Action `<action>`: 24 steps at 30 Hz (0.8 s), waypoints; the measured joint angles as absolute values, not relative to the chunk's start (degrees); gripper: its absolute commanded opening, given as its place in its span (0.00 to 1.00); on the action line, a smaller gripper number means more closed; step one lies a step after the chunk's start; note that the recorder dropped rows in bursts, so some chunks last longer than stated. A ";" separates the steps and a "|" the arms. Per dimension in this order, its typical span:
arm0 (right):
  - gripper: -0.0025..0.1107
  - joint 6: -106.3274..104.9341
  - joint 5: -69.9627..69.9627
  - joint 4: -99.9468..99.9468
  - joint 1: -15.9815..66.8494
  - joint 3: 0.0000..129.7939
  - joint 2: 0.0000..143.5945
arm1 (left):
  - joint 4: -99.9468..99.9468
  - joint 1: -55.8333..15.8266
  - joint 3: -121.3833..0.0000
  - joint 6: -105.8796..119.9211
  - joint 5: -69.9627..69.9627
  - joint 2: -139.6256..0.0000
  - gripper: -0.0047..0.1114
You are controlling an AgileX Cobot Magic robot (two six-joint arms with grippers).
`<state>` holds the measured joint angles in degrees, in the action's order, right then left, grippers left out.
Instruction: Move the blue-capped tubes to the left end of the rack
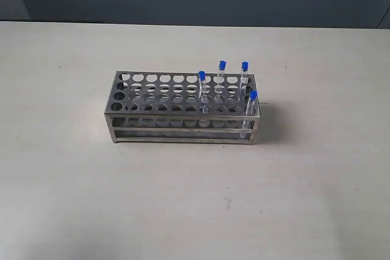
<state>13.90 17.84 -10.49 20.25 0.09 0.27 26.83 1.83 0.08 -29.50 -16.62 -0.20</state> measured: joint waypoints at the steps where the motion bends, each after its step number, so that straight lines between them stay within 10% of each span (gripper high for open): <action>1: 0.02 13.90 17.84 -10.49 20.25 0.09 0.27 | 26.83 1.83 0.08 -29.50 -16.62 -0.20 0.05; 24: 0.02 16.67 -3.92 -2.06 20.25 0.09 0.27 | 26.83 1.83 0.08 -29.50 -16.62 -0.20 0.05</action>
<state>16.67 -3.92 -2.06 20.25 0.09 0.27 26.83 1.83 0.08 -29.50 -16.62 -0.20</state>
